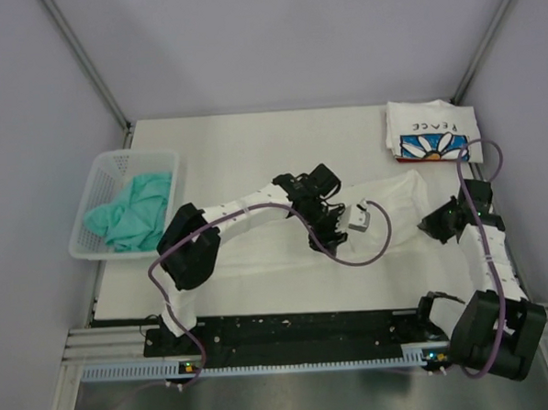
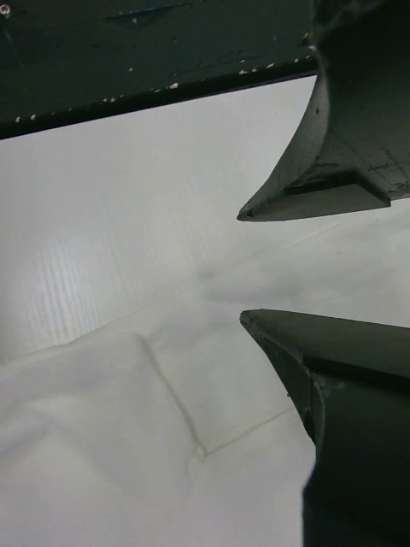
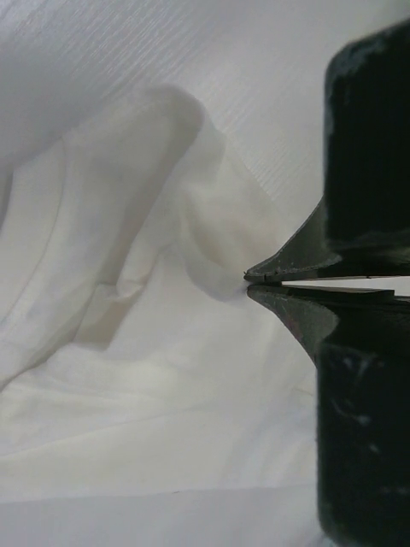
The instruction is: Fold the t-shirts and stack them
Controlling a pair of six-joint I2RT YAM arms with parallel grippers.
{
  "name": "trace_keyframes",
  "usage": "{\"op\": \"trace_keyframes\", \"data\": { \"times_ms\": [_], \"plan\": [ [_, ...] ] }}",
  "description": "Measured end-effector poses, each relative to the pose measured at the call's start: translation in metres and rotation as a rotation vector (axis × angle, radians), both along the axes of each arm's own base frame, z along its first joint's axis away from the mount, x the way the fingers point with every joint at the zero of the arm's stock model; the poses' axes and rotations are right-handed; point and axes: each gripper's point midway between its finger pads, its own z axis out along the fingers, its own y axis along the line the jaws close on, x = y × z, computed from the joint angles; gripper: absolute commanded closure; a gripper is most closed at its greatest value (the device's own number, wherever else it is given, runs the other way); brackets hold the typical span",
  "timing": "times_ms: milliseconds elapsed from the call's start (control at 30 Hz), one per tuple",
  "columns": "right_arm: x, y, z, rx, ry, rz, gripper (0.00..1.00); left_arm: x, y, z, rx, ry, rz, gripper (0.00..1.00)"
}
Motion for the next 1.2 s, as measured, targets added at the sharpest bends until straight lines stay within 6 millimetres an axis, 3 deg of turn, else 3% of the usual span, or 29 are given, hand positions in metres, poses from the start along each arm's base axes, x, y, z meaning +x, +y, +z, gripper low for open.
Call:
{"op": "trace_keyframes", "data": {
  "times_ms": [233, 367, 567, 700, 867, 1033, 1200],
  "plan": [
    [0.006, 0.004, -0.012, 0.042, 0.039, 0.025, 1.00, 0.002, -0.050, -0.016, -0.052, -0.076, -0.031, 0.43],
    [0.008, 0.004, -0.012, 0.040, 0.033, 0.036, 1.00, -0.002, -0.063, -0.039, -0.039, -0.096, -0.051, 0.44],
    [0.008, 0.005, -0.011, 0.038, 0.029, 0.048, 1.00, 0.006, -0.066, -0.073, 0.028, -0.131, -0.033, 0.49],
    [0.008, 0.005, -0.012, 0.038, 0.028, 0.053, 1.00, 0.014, -0.076, -0.063, 0.003, -0.158, -0.023, 0.51],
    [0.007, 0.006, -0.014, 0.034, 0.030, 0.059, 1.00, 0.007, -0.080, -0.047, -0.032, -0.136, -0.093, 0.52],
    [0.008, 0.005, -0.015, 0.029, 0.026, 0.066, 1.00, 0.003, -0.074, -0.049, -0.021, -0.133, -0.130, 0.53],
    [0.008, 0.005, -0.017, 0.028, 0.028, 0.071, 1.00, 0.015, -0.076, -0.058, 0.008, -0.178, -0.117, 0.61]
  ]
}}
